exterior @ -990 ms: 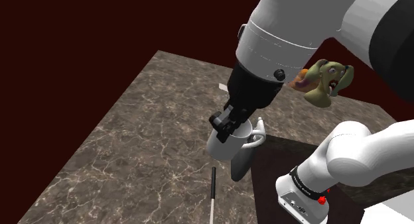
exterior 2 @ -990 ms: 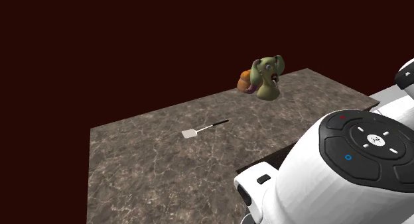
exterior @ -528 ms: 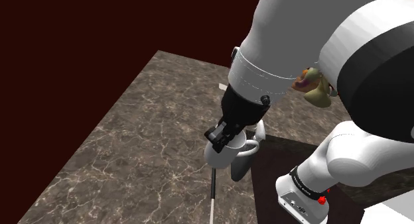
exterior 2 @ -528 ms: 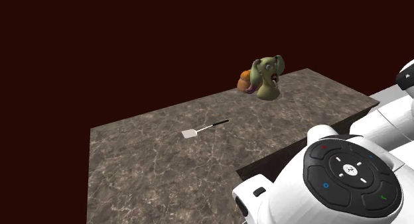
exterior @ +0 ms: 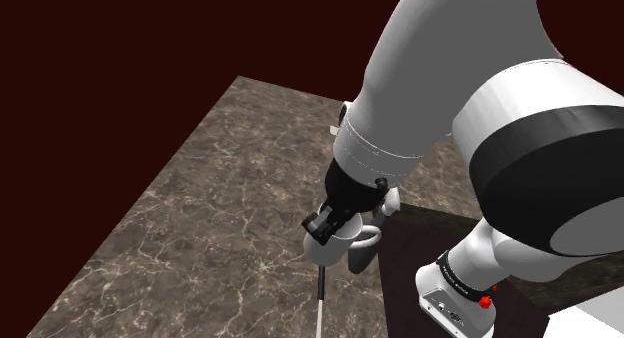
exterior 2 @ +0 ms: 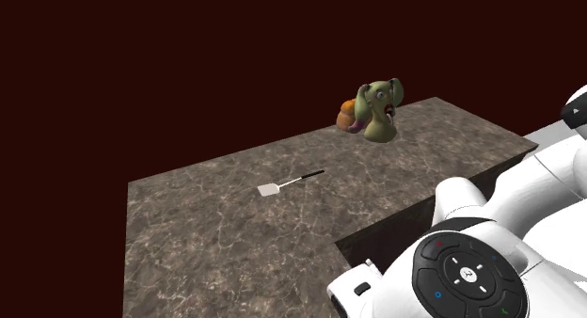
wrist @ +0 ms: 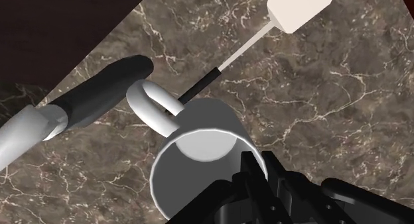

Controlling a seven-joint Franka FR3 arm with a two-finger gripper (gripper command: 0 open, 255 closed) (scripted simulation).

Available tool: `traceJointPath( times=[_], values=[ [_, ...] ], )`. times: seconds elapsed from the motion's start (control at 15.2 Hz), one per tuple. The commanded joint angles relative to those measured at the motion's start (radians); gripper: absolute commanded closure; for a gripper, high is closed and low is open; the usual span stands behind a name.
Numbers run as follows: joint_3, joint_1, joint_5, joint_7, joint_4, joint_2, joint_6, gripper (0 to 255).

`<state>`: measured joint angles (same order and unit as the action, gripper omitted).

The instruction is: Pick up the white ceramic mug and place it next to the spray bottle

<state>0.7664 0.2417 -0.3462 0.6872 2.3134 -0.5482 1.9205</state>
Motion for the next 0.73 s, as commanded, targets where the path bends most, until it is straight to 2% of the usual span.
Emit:
traceJointPath(
  times=[0.0,0.66],
  values=[
    [0.01,-0.001,-0.003,-0.001,0.024,0.007,0.032,255],
    [0.07,-0.011,-0.016,0.007,0.121,0.055,0.177,255]
  ],
)
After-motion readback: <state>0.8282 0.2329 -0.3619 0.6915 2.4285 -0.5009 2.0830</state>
